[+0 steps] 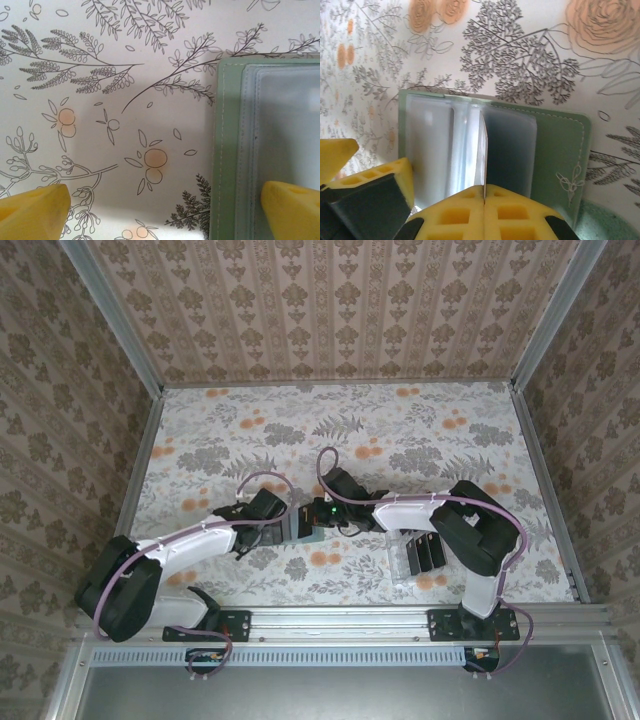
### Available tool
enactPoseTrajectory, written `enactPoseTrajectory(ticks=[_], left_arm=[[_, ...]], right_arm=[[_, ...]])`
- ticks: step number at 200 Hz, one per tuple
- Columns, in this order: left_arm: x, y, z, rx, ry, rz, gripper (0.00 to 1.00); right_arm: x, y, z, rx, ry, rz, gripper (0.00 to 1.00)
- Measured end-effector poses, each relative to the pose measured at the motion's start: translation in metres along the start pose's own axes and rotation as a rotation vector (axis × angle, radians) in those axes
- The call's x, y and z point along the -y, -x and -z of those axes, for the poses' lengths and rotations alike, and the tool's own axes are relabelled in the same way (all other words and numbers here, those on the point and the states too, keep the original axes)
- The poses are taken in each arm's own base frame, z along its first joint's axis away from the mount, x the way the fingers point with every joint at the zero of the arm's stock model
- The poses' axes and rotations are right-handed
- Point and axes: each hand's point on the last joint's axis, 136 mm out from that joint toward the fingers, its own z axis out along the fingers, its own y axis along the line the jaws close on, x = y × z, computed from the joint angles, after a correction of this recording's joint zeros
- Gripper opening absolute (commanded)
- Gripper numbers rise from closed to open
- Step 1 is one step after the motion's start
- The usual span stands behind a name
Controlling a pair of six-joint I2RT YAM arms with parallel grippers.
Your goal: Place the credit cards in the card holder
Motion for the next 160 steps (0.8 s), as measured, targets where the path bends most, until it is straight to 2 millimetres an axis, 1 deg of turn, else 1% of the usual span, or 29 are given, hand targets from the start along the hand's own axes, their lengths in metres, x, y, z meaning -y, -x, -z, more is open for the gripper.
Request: enactPoseTrajectory(ticks=[41, 106, 131, 160], left_arm=[[-0.003, -0.001, 0.000, 0.004, 0.007, 0.012, 1.00], [-0.006, -0.003, 0.000, 0.009, 0.015, 0.034, 1.00], [-0.008, -0.003, 0.001, 0.009, 0.020, 0.038, 1.00], [-0.009, -0.004, 0.001, 0.009, 0.026, 0.049, 1.00]], right_arm=[[-0.009, 0.005, 0.001, 0.021, 0.081, -0.022, 0.00], [-0.020, 0.022, 0.003, 0.092, 0.186, -0.057, 0.00], [-0.020, 0.022, -0.002, 0.099, 0.205, -0.070, 0.00], [-0.014, 0.019, -0.008, 0.091, 0.200, -0.085, 0.00]])
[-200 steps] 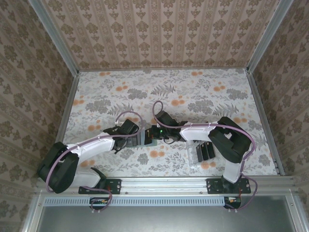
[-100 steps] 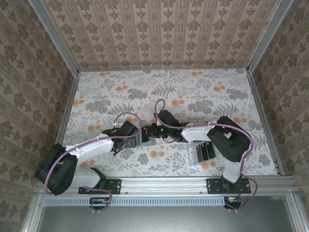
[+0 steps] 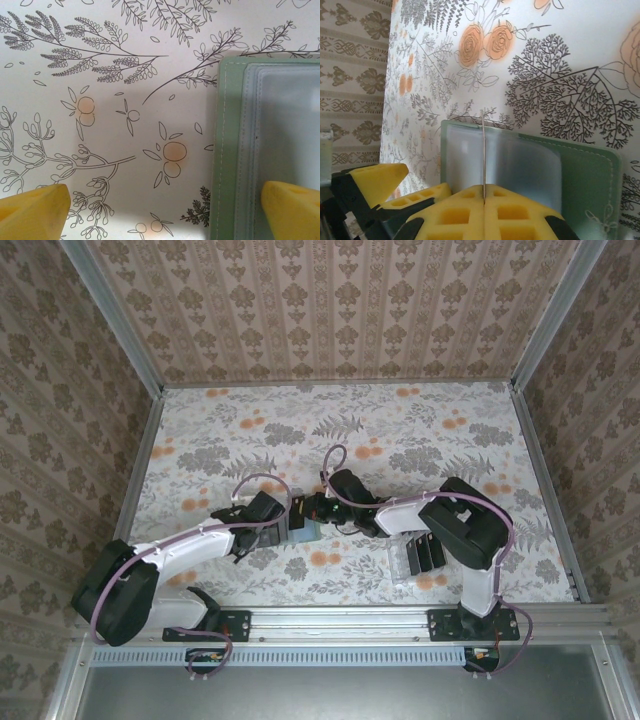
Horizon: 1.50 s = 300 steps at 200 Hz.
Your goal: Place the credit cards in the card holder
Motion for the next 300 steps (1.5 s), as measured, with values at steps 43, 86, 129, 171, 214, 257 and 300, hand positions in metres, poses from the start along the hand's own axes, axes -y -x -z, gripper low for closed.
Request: enactPoseTrajectory(ticks=[43, 86, 129, 171, 214, 257, 300], left_arm=[[-0.002, 0.000, 0.000, 0.001, 0.007, 0.005, 1.00], [-0.002, 0.000, 0.000, 0.001, 0.007, 0.005, 1.00], [-0.004, -0.001, 0.000, 0.004, 0.011, 0.007, 1.00], [-0.005, 0.000, -0.001, 0.005, 0.016, 0.011, 1.00], [-0.006, -0.001, -0.001, 0.002, 0.018, 0.010, 1.00], [-0.006, 0.000, 0.000, 0.004, 0.017, 0.010, 1.00], [-0.007, 0.000, 0.004, 0.008, 0.012, 0.013, 1.00]], right_arm=[[-0.002, 0.002, -0.002, 0.010, 0.015, -0.009, 0.00], [0.007, -0.002, -0.008, 0.002, 0.007, -0.022, 0.00], [0.007, -0.003, -0.012, -0.001, 0.022, -0.039, 0.00], [0.002, -0.003, -0.014, -0.002, 0.055, -0.048, 0.00], [0.000, -0.004, -0.015, -0.001, 0.089, -0.070, 0.00], [0.003, -0.007, -0.014, -0.003, 0.103, -0.095, 0.00], [0.016, -0.013, -0.011, -0.007, 0.075, -0.107, 0.00]])
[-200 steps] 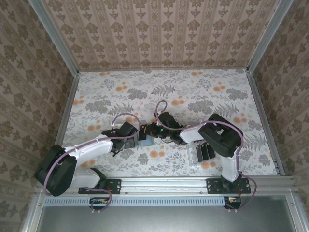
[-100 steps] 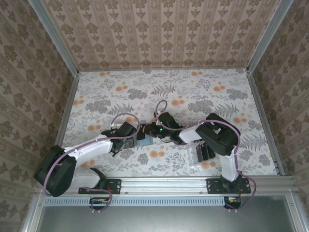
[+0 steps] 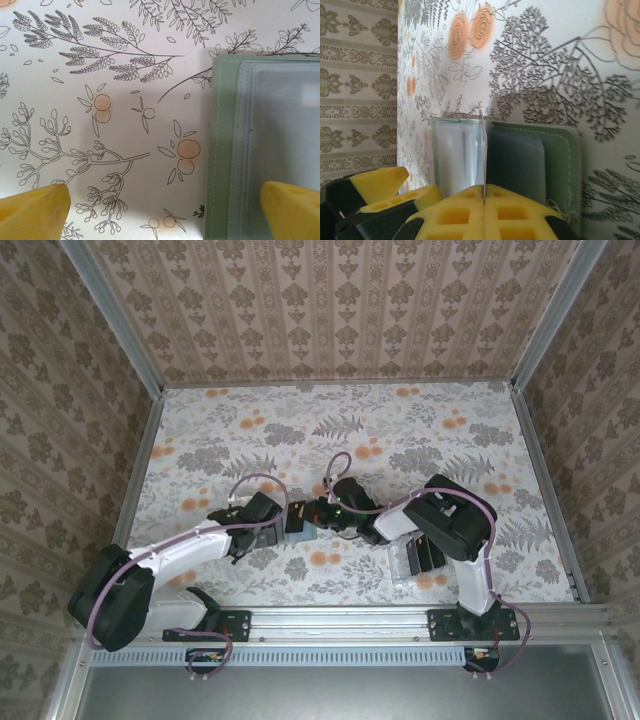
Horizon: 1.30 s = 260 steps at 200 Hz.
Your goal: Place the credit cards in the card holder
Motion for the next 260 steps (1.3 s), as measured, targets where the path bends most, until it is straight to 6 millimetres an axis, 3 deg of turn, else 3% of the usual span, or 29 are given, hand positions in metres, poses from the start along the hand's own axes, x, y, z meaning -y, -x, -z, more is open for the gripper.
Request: enactPoseTrajectory(ticks=[91, 171, 203, 260], left_arm=[[0.006, 0.010, 0.006, 0.017, -0.019, -0.014, 1.00], [0.046, 0.040, 0.017, 0.087, -0.167, -0.106, 1.00], [0.054, 0.041, 0.008, 0.072, -0.161, -0.133, 1.00], [0.046, 0.038, -0.005, 0.037, -0.116, -0.130, 1.00]], right_arm=[[0.026, 0.009, 0.029, 0.055, -0.145, -0.039, 0.00], [0.030, 0.010, 0.035, 0.058, -0.178, -0.029, 0.00], [0.030, 0.010, 0.035, 0.058, -0.178, -0.029, 0.00], [0.030, 0.010, 0.035, 0.058, -0.178, -0.029, 0.00]])
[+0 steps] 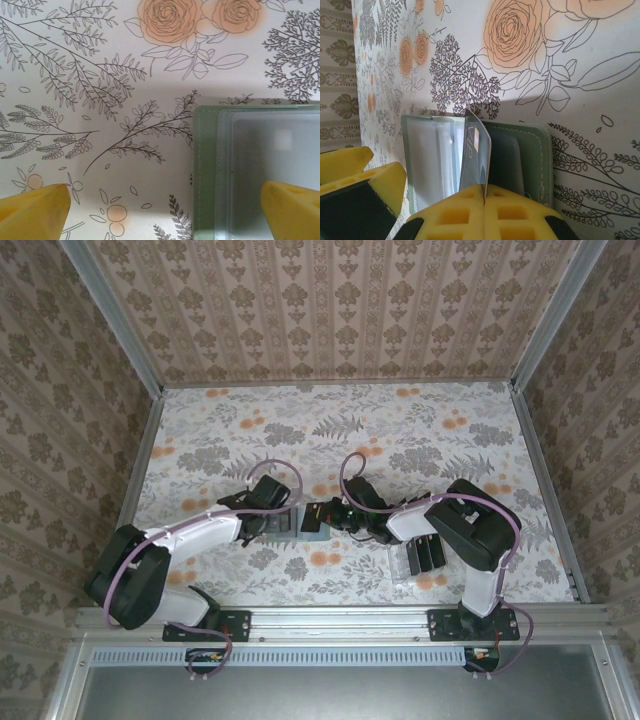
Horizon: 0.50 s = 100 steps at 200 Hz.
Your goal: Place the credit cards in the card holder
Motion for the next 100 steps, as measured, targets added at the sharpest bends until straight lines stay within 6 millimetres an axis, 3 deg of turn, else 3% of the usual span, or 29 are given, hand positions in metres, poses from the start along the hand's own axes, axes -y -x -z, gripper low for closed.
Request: enactPoseTrajectory(ticks=[49, 100], left_arm=[[-0.009, 0.001, -0.003, -0.007, 0.018, 0.028, 1.00], [-0.014, -0.011, -0.009, -0.035, 0.018, 0.032, 1.00]], right_arm=[[0.000, 0.000, 0.000, 0.000, 0.001, 0.000, 0.00], [0.000, 0.001, 0.000, 0.000, 0.001, -0.001, 0.00]])
